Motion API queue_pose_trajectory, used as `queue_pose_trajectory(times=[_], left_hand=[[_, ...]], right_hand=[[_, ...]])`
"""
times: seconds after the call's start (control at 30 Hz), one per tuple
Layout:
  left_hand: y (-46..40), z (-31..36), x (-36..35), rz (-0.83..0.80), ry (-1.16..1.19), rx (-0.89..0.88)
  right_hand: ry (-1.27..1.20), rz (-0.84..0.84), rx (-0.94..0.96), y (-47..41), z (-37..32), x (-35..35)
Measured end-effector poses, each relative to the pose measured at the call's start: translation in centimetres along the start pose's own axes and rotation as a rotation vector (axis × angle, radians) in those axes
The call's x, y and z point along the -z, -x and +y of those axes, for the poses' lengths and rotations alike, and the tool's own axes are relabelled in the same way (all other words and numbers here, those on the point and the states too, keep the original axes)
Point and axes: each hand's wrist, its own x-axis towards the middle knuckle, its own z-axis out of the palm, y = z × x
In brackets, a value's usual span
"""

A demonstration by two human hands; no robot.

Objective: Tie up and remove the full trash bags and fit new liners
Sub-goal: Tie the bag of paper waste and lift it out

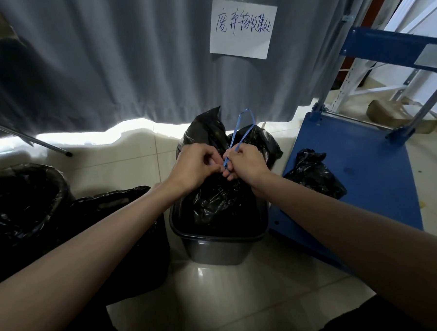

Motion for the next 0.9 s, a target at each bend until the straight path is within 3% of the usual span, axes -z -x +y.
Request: queue_pose_trajectory(times=[0.3,0.53,0.77,0.9], left_hand=[[1.3,0.4,-1.0,0.119,-0.148,-0.225],[1.0,0.1,-0.9,0.058,-0.228,-0.29],[0.1,-0.1,0.3,-0.023,-0.042,0.012],[-0.3,-0.6,1.0,-0.146,0.12,0.191]], right_hand=[[-0.029,-0.026,-0.059,0.2,0.2,0.1],[-0.058,-0.053,-0.052,0.5,0.3,0.4],[-0.153,-0.043,-0.014,0.8,-0.5,0.5],[0.003,-0.166,0.104,1.5,-0.4,0.2]])
